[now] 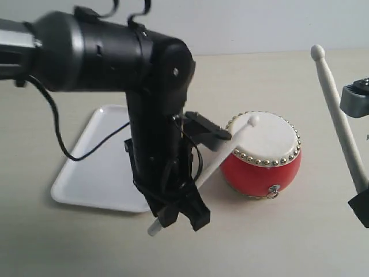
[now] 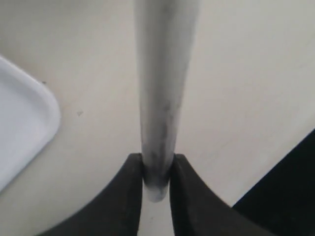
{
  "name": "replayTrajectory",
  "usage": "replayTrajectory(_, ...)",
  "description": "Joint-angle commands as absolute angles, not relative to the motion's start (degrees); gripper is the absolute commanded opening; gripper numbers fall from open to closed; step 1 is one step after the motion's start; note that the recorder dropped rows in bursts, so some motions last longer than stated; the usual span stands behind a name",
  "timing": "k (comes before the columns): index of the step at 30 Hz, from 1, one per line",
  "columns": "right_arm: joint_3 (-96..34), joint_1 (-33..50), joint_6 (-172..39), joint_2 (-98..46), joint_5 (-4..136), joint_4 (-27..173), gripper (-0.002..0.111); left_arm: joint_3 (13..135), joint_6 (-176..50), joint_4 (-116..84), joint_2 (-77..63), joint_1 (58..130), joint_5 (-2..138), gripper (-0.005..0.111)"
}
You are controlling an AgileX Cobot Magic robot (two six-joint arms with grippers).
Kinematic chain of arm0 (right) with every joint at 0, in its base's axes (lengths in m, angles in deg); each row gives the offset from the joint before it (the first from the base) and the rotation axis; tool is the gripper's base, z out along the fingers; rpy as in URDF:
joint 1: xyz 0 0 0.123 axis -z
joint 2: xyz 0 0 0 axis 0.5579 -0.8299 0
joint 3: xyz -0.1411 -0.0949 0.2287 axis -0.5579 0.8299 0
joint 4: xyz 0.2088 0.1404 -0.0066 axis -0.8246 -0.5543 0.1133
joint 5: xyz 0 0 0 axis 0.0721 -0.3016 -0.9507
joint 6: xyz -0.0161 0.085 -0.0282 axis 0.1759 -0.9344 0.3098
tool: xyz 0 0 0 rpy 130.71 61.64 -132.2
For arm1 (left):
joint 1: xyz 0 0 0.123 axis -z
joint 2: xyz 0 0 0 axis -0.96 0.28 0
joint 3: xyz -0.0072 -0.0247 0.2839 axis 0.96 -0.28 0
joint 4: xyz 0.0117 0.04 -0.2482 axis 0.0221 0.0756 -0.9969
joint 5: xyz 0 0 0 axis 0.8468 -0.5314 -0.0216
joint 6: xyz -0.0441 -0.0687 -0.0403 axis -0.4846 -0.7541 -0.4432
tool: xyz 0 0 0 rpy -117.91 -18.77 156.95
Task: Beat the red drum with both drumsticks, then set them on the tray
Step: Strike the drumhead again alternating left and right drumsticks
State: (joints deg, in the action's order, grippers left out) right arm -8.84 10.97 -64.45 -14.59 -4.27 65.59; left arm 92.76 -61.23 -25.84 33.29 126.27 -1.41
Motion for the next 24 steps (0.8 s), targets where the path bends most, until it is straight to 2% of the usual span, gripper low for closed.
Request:
replayTrajectory(1,-4.39,10.93,-63.62,-21.68,-4.04,65.53,0.000,93.40,-62.23,-24.17,20.21,126.21,-1.93,0.000)
replayTrajectory(3,-0.38,10.93,-60.92,-28.46,-4.04,65.84,0.000,93.40,-63.26,-23.94,14.87,126.21,-1.93,0.000)
replayTrajectory(6,-1.84,10.93,-60.90,-34.54,-4.04,67.69,0.000,93.40,-63.61,-23.94,11.43,126.21,-1.93,0.000)
replayTrajectory(13,-7.33,10.93,-61.18,-31.76,-4.04,65.83,0.000,92.28,-63.74,-23.81,11.32,126.21,-1.93,0.000)
replayTrajectory(20,-3.67,10.93,-62.20,-40.45,-4.04,67.27,0.000,92.05,-63.60,-23.72,12.34,126.21,-1.93,0.000)
replayTrajectory(24,-4.18,10.93,-62.10,-39.56,-4.04,67.28,0.000,92.05,-63.27,-23.72,13.59,126.21,-1.93,0.000)
